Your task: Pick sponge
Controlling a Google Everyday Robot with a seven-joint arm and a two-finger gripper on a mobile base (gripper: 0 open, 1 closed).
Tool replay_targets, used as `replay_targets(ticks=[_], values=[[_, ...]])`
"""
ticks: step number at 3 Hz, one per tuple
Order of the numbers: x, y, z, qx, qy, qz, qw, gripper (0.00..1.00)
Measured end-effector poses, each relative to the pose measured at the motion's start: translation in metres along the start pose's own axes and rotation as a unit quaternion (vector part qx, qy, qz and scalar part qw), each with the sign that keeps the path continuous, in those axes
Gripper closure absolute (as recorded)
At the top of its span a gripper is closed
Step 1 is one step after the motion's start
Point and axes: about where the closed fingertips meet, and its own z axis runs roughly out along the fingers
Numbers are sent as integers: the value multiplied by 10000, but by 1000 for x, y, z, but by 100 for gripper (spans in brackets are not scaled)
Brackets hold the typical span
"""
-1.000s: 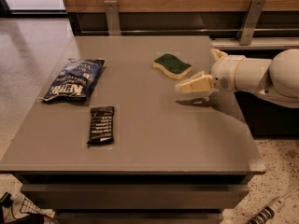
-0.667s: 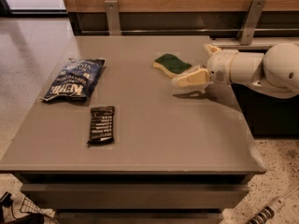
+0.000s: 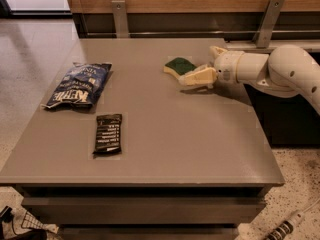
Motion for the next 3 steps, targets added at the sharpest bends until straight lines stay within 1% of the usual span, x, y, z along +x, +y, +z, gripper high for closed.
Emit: replay_targets(ticks=[1, 2, 3], values=[[21, 5, 15, 124, 77, 229, 9996, 0], [40, 15, 28, 158, 81, 416, 9990, 18], [35, 15, 27, 159, 81, 422, 9989, 41]])
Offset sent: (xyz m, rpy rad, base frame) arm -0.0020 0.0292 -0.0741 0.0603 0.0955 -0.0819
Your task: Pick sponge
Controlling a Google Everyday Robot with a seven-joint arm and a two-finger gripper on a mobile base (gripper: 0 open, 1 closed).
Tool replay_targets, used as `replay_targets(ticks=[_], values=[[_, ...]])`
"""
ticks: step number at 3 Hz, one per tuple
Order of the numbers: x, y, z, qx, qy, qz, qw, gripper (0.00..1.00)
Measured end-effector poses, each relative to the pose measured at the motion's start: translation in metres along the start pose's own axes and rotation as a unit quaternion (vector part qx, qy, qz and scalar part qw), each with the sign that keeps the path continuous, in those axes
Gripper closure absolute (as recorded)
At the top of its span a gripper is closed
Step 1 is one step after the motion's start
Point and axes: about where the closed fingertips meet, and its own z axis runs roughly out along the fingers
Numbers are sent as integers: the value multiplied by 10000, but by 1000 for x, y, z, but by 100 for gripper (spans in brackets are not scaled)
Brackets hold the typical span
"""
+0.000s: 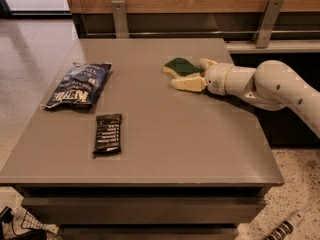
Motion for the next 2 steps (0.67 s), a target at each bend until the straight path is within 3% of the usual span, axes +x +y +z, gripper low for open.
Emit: replay_targets(ticks=[2], values=[[-5, 0, -1, -1, 0, 0, 10000, 87]])
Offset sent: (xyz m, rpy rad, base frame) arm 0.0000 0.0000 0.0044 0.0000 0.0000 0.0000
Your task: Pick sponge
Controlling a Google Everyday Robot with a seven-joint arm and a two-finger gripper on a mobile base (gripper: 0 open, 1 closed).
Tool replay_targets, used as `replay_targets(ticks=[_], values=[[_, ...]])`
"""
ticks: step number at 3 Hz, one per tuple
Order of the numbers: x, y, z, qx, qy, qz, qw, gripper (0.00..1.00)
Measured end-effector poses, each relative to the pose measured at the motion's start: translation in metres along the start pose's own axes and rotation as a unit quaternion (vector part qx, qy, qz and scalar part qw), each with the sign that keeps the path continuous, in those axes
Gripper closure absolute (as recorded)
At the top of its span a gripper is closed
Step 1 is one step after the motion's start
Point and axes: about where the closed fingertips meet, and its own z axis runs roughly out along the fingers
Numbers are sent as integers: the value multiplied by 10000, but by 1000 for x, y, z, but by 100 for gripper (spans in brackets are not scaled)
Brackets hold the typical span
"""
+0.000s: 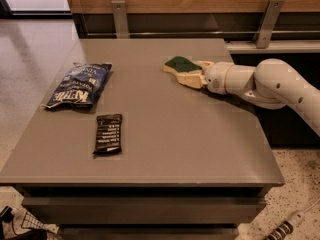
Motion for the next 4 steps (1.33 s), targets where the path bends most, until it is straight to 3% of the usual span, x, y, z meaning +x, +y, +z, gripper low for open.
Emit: replay_targets(ticks=[1, 2, 4], values=[[0, 0, 0, -2, 0, 0, 10000, 100], [0, 0, 0, -3, 0, 0, 10000, 100], [-66, 11, -47, -67, 232, -646, 9976, 100]])
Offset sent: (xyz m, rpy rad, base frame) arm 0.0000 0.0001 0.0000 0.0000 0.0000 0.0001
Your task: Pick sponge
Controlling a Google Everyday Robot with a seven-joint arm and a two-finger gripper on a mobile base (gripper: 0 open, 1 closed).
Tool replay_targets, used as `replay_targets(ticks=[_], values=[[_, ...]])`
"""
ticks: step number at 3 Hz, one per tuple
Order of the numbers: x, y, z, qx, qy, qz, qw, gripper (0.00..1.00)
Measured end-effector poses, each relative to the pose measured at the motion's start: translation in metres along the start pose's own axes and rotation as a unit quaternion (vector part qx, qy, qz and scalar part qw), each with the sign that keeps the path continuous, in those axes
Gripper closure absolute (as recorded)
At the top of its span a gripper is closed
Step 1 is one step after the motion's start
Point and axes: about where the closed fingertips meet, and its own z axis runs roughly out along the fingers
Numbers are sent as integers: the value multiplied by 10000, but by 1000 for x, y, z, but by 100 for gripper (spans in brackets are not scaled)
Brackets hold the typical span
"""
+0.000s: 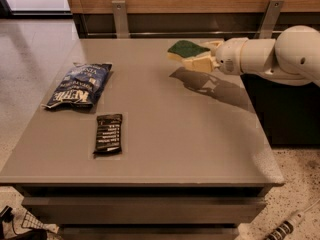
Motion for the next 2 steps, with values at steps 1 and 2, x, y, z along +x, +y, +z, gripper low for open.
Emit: replay_targets(ticks=[1, 2], values=[[-35, 5, -20, -30, 55, -435, 9990, 100], [-52, 10, -29, -53, -15, -706, 9975, 100]])
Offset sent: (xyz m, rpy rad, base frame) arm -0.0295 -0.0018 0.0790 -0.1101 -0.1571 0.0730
